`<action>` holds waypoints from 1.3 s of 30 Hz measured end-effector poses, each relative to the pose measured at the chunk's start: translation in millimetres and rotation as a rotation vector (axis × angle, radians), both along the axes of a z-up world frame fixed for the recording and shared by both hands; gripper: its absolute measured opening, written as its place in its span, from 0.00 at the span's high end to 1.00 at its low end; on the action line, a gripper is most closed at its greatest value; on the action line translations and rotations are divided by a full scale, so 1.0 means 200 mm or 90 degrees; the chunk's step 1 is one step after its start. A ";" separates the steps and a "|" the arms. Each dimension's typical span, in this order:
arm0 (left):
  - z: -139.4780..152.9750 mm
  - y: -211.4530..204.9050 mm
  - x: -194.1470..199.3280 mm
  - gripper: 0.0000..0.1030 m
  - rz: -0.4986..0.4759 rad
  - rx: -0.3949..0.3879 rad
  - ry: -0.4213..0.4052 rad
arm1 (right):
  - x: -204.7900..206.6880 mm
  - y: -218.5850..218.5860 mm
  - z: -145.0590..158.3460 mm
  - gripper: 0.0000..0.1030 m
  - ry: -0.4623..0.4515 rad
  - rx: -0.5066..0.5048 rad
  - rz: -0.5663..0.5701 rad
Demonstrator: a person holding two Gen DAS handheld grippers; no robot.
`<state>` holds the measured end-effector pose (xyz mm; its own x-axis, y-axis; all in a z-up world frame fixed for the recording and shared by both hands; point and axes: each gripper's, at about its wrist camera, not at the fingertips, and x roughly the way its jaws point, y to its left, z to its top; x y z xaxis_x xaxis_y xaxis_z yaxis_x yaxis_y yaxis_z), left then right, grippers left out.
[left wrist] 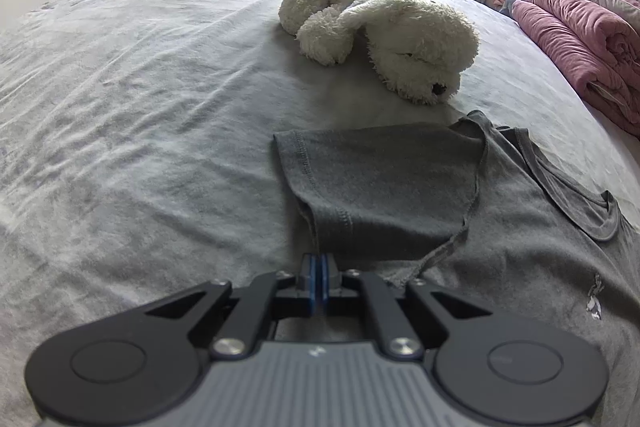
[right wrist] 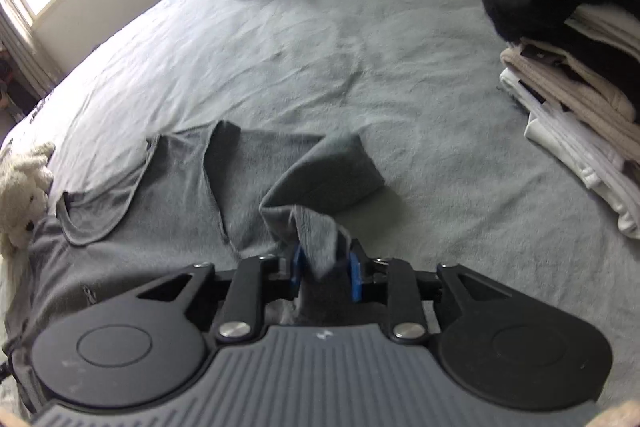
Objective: Fold clothes
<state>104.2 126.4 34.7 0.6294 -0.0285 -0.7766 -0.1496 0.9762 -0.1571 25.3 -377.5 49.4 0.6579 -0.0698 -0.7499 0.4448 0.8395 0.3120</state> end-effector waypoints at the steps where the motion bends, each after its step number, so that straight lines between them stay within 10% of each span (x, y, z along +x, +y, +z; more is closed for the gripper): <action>1: 0.00 0.00 0.00 0.97 0.000 -0.002 0.000 | 0.00 -0.06 0.01 0.67 -0.010 0.004 -0.014; 16: -0.01 0.00 0.01 0.97 -0.007 -0.001 0.006 | 0.14 -0.27 -0.10 0.47 -0.025 0.115 -0.055; 20: -0.01 -0.01 0.01 0.97 -0.010 0.004 0.006 | 0.16 -0.16 -0.11 0.65 0.010 0.038 -0.038; 22: -0.01 -0.01 0.00 0.97 -0.010 0.005 0.005 | 0.18 -0.14 -0.10 0.97 0.002 0.002 -0.037; 33: -0.01 0.00 0.01 0.97 -0.004 0.003 0.005 | 0.18 0.05 0.15 0.98 -0.100 -0.330 0.025; 39: -0.01 -0.01 0.00 0.97 -0.007 0.004 0.005 | 0.30 -0.03 -0.16 0.97 0.051 -0.330 0.038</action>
<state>105.0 125.3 32.1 0.6225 -0.0303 -0.7820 -0.1405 0.9787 -0.1497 85.6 -383.0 17.9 0.6136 -0.4093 -0.6752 0.3967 0.8992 -0.1846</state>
